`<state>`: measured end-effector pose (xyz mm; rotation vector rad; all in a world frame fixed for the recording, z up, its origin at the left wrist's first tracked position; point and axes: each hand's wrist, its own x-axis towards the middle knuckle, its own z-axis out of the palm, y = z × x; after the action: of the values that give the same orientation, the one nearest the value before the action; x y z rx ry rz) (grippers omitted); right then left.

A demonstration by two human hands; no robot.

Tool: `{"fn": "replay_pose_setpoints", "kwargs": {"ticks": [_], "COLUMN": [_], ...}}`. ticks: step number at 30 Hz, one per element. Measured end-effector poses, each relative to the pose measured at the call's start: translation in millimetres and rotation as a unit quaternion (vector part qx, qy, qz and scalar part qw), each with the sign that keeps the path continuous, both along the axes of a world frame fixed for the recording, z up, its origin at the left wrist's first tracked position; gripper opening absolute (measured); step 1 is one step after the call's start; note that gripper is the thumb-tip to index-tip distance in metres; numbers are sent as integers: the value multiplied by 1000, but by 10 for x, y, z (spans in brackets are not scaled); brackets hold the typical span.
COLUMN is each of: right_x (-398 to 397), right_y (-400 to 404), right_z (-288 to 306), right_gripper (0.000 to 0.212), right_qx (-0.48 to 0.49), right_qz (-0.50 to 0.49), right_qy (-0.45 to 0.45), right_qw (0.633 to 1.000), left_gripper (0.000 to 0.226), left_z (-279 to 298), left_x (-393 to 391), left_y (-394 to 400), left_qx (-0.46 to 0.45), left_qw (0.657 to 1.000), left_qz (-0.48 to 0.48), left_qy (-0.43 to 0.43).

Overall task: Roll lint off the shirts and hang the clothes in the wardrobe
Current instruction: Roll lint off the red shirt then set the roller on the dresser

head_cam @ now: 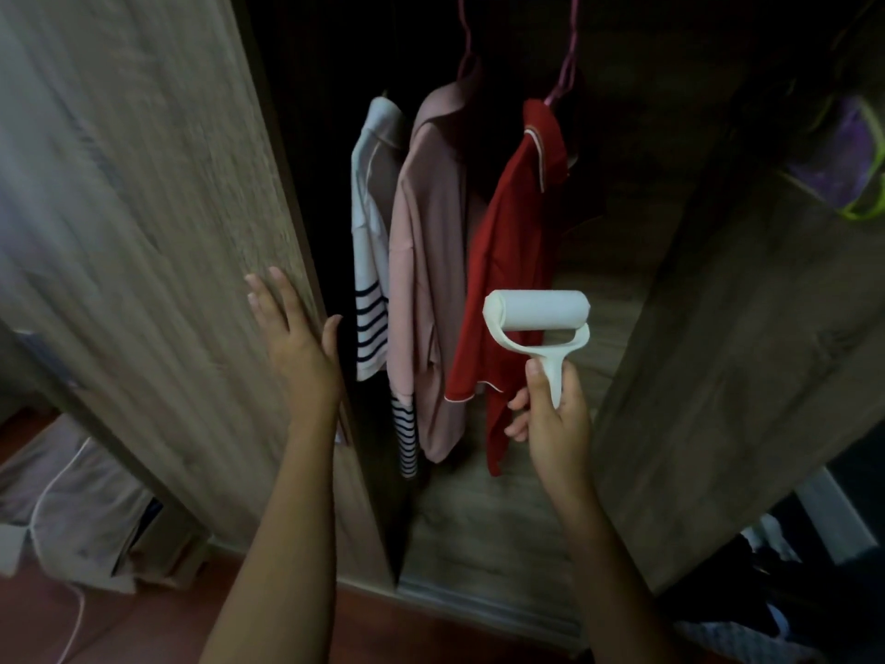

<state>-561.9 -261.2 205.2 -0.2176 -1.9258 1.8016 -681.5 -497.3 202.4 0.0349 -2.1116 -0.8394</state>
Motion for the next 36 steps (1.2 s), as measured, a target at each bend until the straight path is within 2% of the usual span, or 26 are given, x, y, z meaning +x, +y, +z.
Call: {"fn": "replay_pose_setpoints", "kwargs": {"ticks": [10, 17, 20, 22, 25, 27, 30, 31, 34, 36], "right_x": [-11, 13, -1, -53, -177, -262, -385, -427, -546, -634], "right_y": [-116, -107, -26, 61, 225, 354, 550, 609, 742, 778], "right_z": [-17, -66, -34, 9, 67, 89, 108, 114, 137, 167], "right_gripper": [12, 20, 21, 22, 25, 26, 25, 25, 30, 31], "right_qx": [-7, -2, 9, 10, -4, -10, -17, -23, -41, -42], "right_qz": [-24, -58, -70, -79, -79, -77, -70, -68, -53, -33], "right_qy": [0, -15, -13, -14, -16, -17, -7, -6, -8, -8], "right_qw": [1000, 998, 997, 997, 997, 997, 997, 997, 998, 999], "left_gripper": [77, 77, 72, 62, 47, 49, 71, 66, 13, 13], "left_z": [-10, 32, 87, 142, 227, 336, 355, 284, 24, -57], "left_x": [-110, -84, 22, 167, 312, 316, 159, 86, -11, 59], "left_y": [-271, -354, -183, 110, 689, 1043, 1379, 1414, 1357, 1282], "left_qx": [6, 11, 57, 57, 13, 0, 61, 68, 26, 67], "left_qw": [1000, 1000, 998, 998, 989, 984, 971, 965, 972, 974], "left_qz": [22, 11, 20, 8, -95, -159, -220, -226, -183, -160], "left_qy": [6, 3, -7, 34, 110, 77, -71, -113, -146, -146]}}
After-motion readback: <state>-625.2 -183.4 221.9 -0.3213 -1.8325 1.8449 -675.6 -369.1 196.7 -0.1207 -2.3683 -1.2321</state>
